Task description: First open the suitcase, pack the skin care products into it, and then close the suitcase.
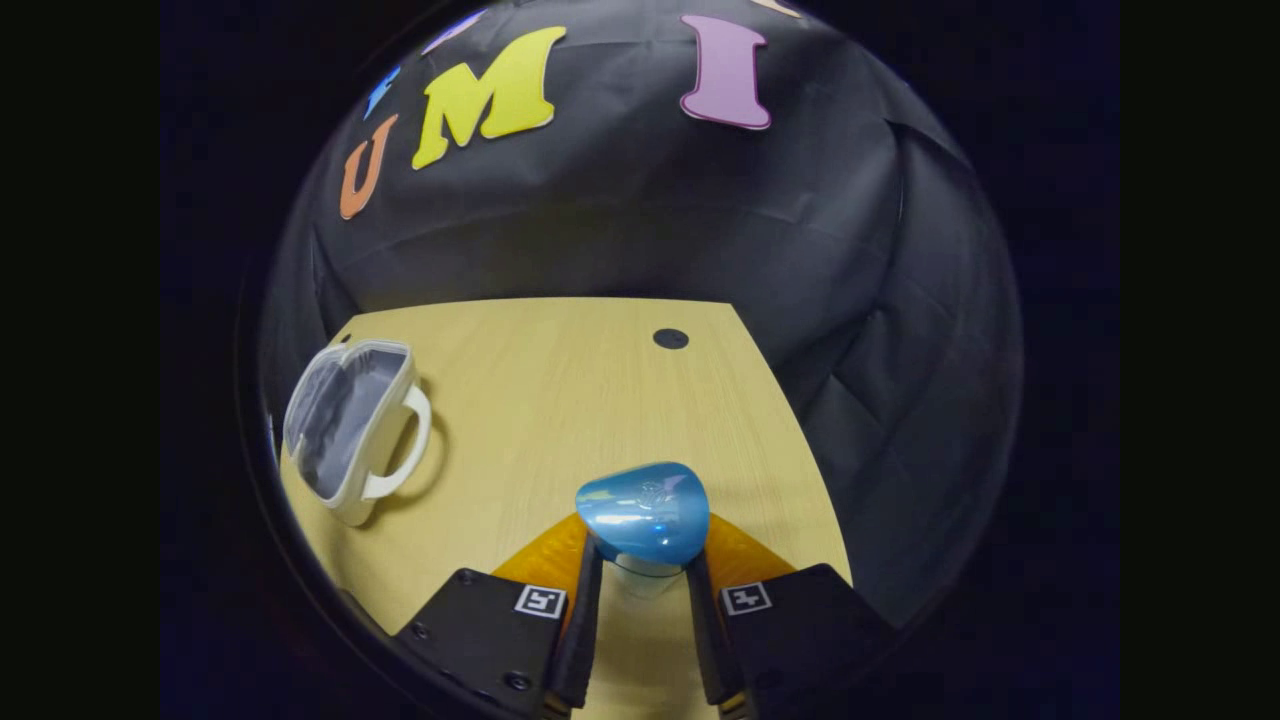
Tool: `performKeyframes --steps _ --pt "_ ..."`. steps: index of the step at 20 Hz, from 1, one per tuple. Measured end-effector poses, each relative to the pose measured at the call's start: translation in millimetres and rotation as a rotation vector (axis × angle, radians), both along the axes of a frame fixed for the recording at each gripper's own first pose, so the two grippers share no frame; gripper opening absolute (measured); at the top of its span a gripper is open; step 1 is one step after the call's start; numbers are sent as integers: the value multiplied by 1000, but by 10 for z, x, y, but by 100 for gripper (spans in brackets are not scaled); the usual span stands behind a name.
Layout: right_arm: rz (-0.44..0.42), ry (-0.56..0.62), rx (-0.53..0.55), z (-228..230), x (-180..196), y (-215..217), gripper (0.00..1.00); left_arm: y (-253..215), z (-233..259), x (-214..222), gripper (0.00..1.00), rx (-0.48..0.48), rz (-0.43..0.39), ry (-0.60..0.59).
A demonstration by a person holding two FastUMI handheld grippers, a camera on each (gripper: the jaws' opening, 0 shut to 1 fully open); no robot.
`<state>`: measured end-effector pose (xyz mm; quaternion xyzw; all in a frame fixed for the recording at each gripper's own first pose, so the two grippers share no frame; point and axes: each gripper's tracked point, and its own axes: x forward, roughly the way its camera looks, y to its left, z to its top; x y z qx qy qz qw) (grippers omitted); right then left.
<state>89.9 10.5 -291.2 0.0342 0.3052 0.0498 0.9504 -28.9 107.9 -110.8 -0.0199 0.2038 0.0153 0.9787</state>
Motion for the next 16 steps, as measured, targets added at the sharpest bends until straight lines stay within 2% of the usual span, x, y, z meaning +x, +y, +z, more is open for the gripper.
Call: performKeyframes --steps 2,3,4,5,6,7,8,9,13,14,15,16 --pt "-13 5 38 173 -183 117 37 89 -192 102 35 -2 -3 35" --pt "-26 9 80 270 -266 182 40 118 -275 153 39 -1 -11 48" --pt "-40 21 126 350 -351 270 40 142 -381 221 35 0 -17 69" --pt "-54 31 166 440 -428 349 40 159 -502 285 35 -4 -24 90" --pt "-70 34 197 513 -485 419 39 161 -622 353 39 -11 -34 116" --pt "-81 36 211 581 -538 480 39 161 -765 440 39 -19 -43 143" --pt "-82 28 207 643 -595 526 39 174 -901 492 39 -14 -46 175" --pt "-80 16 187 714 -637 561 39 227 -1046 547 35 -1 -37 209" --pt "-60 -33 118 995 -792 692 39 314 -1444 685 36 5 -13 325" --pt "-58 -38 114 1026 -830 713 36 329 -1511 714 40 2 -8 344" --pt "-58 -38 112 1054 -849 734 39 356 -1563 730 36 10 -4 359" --pt "-61 -35 110 1064 -857 738 39 396 -1618 739 36 29 7 381"
